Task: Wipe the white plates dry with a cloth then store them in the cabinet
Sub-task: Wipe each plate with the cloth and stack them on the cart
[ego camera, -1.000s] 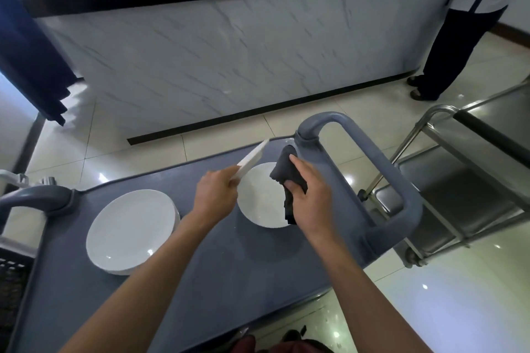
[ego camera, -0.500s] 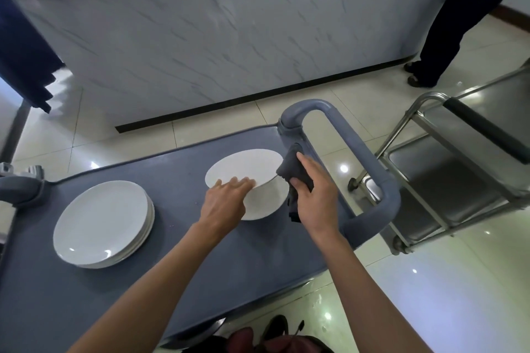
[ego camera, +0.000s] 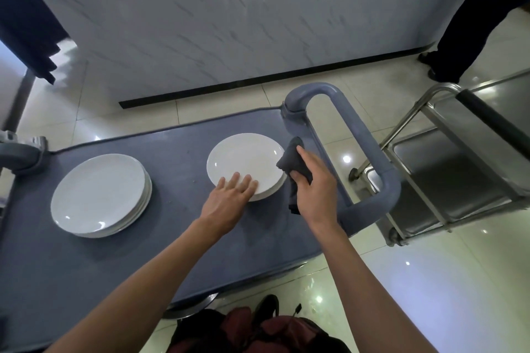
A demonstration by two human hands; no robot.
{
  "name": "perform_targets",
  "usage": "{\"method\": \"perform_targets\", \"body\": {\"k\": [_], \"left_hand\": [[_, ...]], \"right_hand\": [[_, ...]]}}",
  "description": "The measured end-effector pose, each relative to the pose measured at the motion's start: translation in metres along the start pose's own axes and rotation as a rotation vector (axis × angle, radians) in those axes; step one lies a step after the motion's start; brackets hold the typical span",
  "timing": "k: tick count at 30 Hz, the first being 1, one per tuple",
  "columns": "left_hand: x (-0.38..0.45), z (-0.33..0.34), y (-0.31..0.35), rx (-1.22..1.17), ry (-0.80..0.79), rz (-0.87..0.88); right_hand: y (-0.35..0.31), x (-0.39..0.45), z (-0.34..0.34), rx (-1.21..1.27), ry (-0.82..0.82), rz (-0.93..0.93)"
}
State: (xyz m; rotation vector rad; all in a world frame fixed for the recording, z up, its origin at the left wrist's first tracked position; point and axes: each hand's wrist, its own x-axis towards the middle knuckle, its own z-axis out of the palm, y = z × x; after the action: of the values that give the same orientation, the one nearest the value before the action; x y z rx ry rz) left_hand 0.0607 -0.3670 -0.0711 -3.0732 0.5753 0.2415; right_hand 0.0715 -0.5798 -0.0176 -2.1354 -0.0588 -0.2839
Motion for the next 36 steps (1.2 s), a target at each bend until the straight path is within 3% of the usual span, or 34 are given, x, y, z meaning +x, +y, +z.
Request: {"method": "perform_targets", "body": {"k": [11,17,25,36], "left_hand": [[-0.003,0.011,0.002,-0.044,0.012,0.022],[-0.005,0.004,0.0,-0.107,0.161,0.042],[-0.019,-0.012,-0.035,-0.18,0.271,-0.177],[-0.084,-0.011,-0.129,-0.282,0.292,-0.469]], "right_hand": [[0.001,-0.006,0.015,-0.011,-0.046,-0.008],[-0.006,-0.005,0.021,-0.012,-0.082,-0.01],[-0.025,-0.004,0.04,0.028,-0.097,-0.002],[-0.093,-0.008,0.125,0.086,-0.199,-0.086]]}}
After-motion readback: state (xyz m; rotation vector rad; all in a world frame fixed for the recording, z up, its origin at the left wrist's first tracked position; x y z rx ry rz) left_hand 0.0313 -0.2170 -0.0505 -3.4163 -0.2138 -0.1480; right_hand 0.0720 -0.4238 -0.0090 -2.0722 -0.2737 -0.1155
